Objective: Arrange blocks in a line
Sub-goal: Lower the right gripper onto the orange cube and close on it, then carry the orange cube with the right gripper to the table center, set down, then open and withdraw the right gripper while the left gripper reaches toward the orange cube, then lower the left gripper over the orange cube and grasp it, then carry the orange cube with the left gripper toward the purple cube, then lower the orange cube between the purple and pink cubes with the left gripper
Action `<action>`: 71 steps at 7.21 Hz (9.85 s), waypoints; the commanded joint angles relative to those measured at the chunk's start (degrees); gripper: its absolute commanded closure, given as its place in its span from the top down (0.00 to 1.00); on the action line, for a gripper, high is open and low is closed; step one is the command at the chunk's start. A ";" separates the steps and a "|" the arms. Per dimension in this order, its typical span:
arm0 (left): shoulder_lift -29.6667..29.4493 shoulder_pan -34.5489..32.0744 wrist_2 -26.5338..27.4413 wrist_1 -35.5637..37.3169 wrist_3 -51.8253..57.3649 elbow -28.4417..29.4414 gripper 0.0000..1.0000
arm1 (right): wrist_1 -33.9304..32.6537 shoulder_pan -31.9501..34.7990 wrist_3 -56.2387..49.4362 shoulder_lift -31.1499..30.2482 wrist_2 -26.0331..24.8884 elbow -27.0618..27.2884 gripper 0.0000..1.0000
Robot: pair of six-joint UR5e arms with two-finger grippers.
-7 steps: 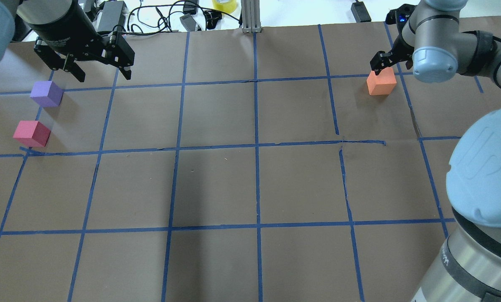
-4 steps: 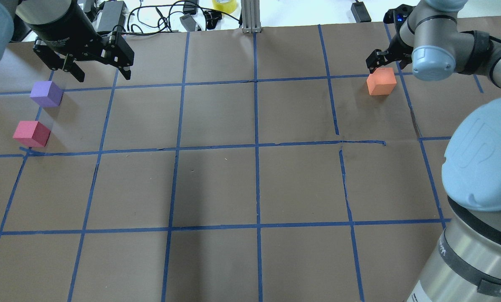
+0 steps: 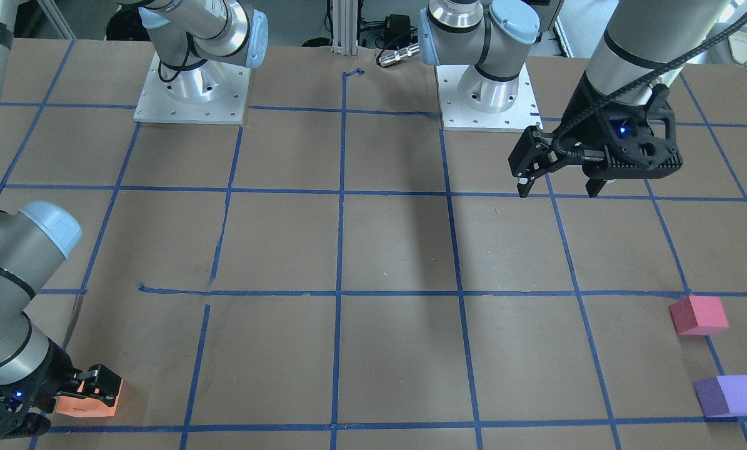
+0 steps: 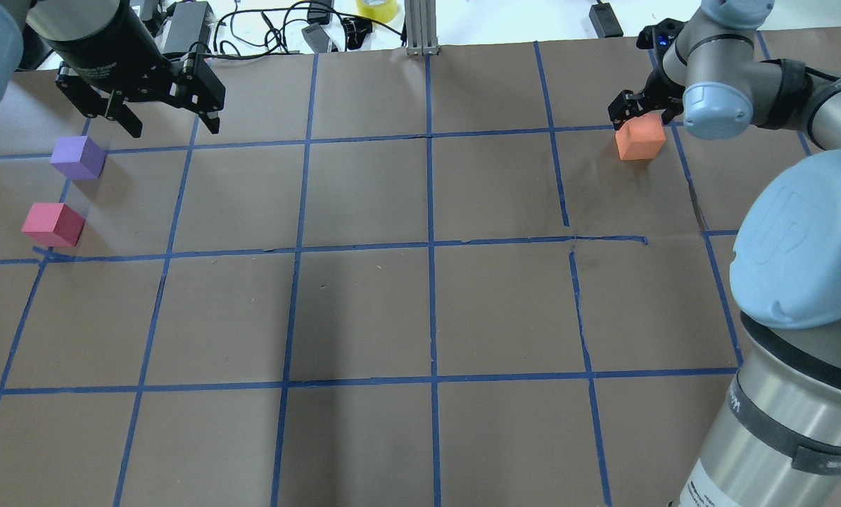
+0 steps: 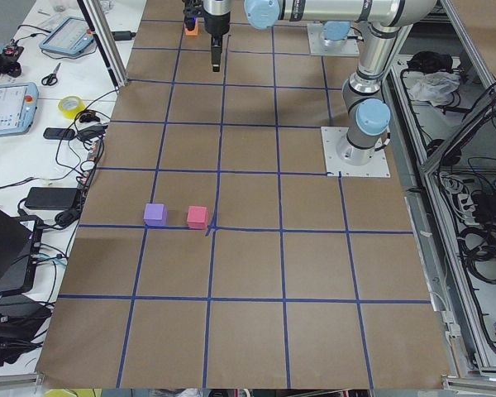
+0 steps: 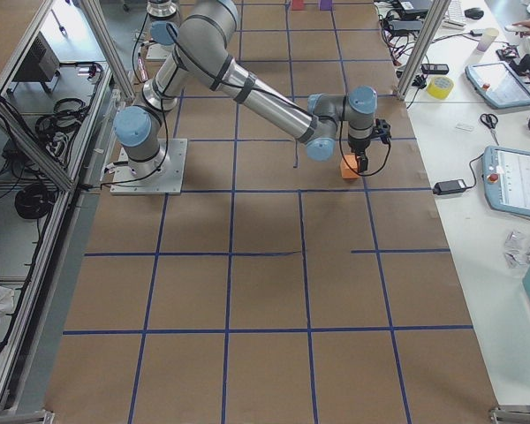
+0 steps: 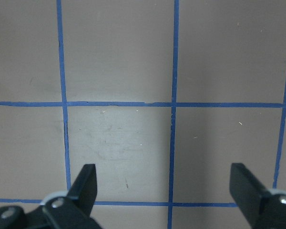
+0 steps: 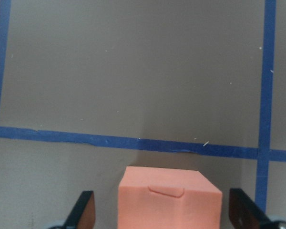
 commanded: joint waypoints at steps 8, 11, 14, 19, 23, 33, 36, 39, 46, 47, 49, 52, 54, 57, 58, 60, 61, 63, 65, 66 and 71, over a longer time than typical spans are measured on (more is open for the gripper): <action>0.02 0.00 0.09 0.00 0.00 -0.03 1.00 | 7.09 5.06 7.90 -4.29 0.35 -2.77 0.00; 0.02 0.00 0.09 0.00 -0.09 -0.03 1.00 | 8.71 17.89 24.51 -5.36 -0.36 -3.48 0.00; 0.02 0.09 0.09 0.00 0.00 -0.03 1.00 | 5.92 27.13 34.03 -2.13 -0.53 -4.18 0.00; 0.11 0.09 0.09 0.00 -0.09 -0.38 1.00 | 3.18 33.65 41.43 3.25 -1.68 -5.59 0.00; 0.20 0.09 0.09 0.61 -0.09 -1.08 1.00 | -0.68 33.75 43.45 3.87 -1.59 -5.68 1.00; -14.53 -5.68 -1.41 15.69 -0.95 0.93 1.00 | 27.46 20.24 27.24 -17.37 -1.94 -4.89 1.00; -24.90 -12.63 -1.58 27.02 -8.40 2.61 1.00 | 43.62 14.51 14.91 -26.51 -2.11 -4.63 1.00; -31.86 -17.13 -1.93 30.85 -13.44 5.06 1.00 | 47.64 13.89 14.72 -33.82 -2.20 -1.21 1.00; -37.41 -19.69 -0.88 30.94 -14.06 6.74 1.00 | 50.46 13.80 14.63 -38.58 -8.00 4.78 1.00; -37.51 -19.69 -0.88 30.94 -13.71 6.74 1.00 | 50.55 13.80 14.63 -38.58 -7.83 4.78 1.00; -37.86 -19.69 -0.79 31.20 -13.45 6.83 0.93 | 50.64 13.88 14.63 -38.76 -7.39 5.30 1.00; -37.77 -19.69 -0.79 31.90 -13.71 6.83 0.45 | 50.55 13.97 14.46 -39.11 -7.13 6.36 1.00; -35.85 -19.69 -0.53 32.43 -14.06 6.65 0.45 | 50.64 14.06 14.37 -39.11 -7.04 6.36 1.00; -31.90 -12.79 9.31 33.23 -13.62 5.86 0.45 | 50.55 14.06 12.79 -39.02 -7.12 6.45 1.00; -30.40 -6.91 8.88 31.13 -12.49 5.86 0.45 | 50.55 14.06 12.79 -39.02 -7.13 6.45 1.00; -27.24 2.06 6.08 28.65 -0.77 5.95 0.45 | 50.55 14.06 12.79 -39.02 -7.13 6.54 1.00; -26.09 7.07 2.50 28.22 2.25 5.77 0.45 | 50.55 13.97 12.70 -39.02 -7.13 6.71 1.00; -26.34 17.26 1.76 24.71 19.53 6.56 0.42 | 50.55 13.97 12.70 -39.02 -7.13 6.71 1.00; -28.87 24.75 -1.48 25.39 30.96 8.40 0.41 | 50.55 13.97 12.70 -39.02 -7.21 6.71 1.00; -31.07 27.83 -2.36 25.14 32.94 11.02 0.40 | 50.55 13.97 12.70 -39.02 -7.21 6.71 1.00; -35.49 31.38 -3.78 22.15 32.35 13.95 0.40 | 50.46 13.97 12.70 -39.02 -7.30 6.71 1.00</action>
